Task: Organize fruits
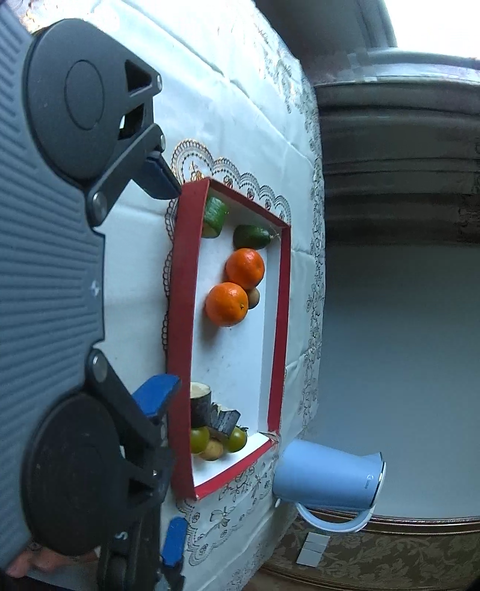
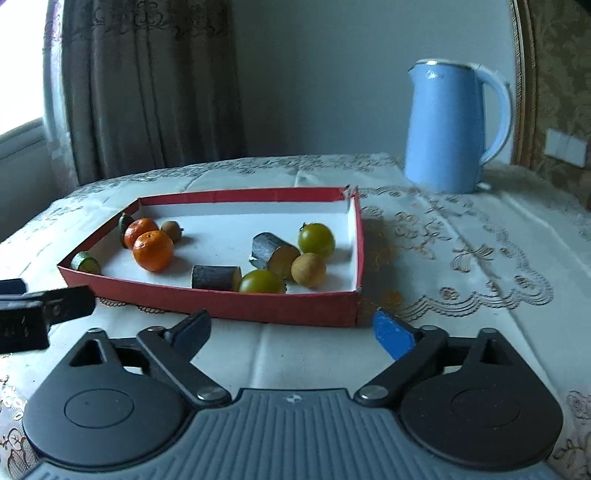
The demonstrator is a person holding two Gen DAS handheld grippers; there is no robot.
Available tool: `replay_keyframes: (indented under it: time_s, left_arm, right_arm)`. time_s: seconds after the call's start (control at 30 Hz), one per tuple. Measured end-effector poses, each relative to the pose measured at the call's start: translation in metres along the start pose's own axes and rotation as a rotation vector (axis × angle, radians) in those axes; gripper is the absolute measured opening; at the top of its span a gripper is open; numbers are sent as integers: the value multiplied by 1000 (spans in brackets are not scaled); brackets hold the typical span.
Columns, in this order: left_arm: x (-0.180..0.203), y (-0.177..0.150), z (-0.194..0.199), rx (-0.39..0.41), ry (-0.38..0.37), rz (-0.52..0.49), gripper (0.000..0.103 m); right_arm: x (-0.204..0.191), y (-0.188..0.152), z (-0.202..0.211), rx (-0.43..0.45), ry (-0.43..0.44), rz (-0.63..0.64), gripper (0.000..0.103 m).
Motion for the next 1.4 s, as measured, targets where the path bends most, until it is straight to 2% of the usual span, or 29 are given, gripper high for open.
replay_keyframes:
  time_s: [0.23, 0.3, 0.53, 0.7, 0.83, 1.4]
  left_arm:
    - [6, 2, 22, 42, 28, -17, 103]
    - [7, 4, 25, 44, 50, -24, 103]
    - [5, 6, 32, 52, 54, -1, 103]
    - [8, 7, 35, 61, 72, -35, 103]
    - [10, 7, 31, 29, 54, -50, 103]
    - [10, 4, 25, 18, 65, -61, 103]
  right_arm:
    - [-13, 4, 9, 14, -15, -1, 97]
    - [-16, 6, 11, 20, -34, 7, 97]
    - [-16, 8, 13, 32, -79, 0, 98]
    - [-19, 7, 9, 21, -82, 7, 98]
    - [-20, 5, 6, 12, -75, 6, 98]
    - [-24, 2, -1, -13, -69, 18, 98]
Point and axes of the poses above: each gripper's, at about its wrist camera, not at the fingertips, and z roughly against the way its jaws point, x to its right, y to its top, the point moved 3 cm from there along -z, roughly the way its jaws point, and after that the axes turned 1 degree about -y, right-handed, at the moved point
